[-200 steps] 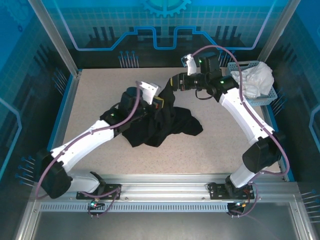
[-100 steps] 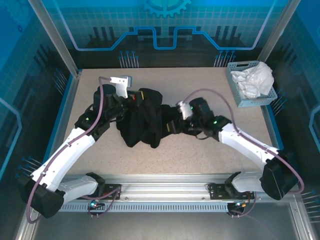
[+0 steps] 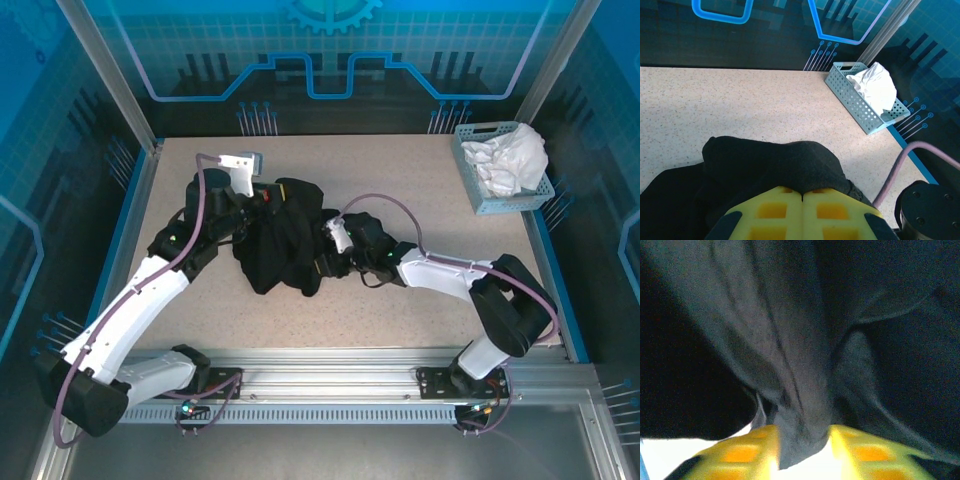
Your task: Fold the inside-out t-shirt
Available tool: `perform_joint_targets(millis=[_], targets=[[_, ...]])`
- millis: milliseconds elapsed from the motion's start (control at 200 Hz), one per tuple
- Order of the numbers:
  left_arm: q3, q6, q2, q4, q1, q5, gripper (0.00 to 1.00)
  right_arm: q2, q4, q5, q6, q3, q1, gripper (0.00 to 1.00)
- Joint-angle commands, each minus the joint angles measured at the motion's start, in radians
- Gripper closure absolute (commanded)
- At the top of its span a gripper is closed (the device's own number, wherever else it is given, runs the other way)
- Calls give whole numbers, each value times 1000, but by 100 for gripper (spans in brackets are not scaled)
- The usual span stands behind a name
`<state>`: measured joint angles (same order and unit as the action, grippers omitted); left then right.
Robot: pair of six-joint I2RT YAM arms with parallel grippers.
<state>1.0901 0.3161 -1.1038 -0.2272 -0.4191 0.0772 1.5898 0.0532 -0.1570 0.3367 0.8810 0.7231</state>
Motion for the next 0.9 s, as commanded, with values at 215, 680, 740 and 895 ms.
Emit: perform_joint_targets(millis=[215, 680, 740, 895], targets=[[-27, 8, 75, -14, 49, -25, 100, -242, -81, -13, -31, 22, -138, 100], [-57, 61, 124, -5, 109, 7, 100, -534, -308, 1, -26, 134, -375, 100], [-65, 69, 127, -2, 110, 12, 100, -534, -322, 16, -28, 142, -383, 100], [-97, 110, 149, 23, 121, 37, 100, -534, -378, 88, -45, 186, -396, 100]])
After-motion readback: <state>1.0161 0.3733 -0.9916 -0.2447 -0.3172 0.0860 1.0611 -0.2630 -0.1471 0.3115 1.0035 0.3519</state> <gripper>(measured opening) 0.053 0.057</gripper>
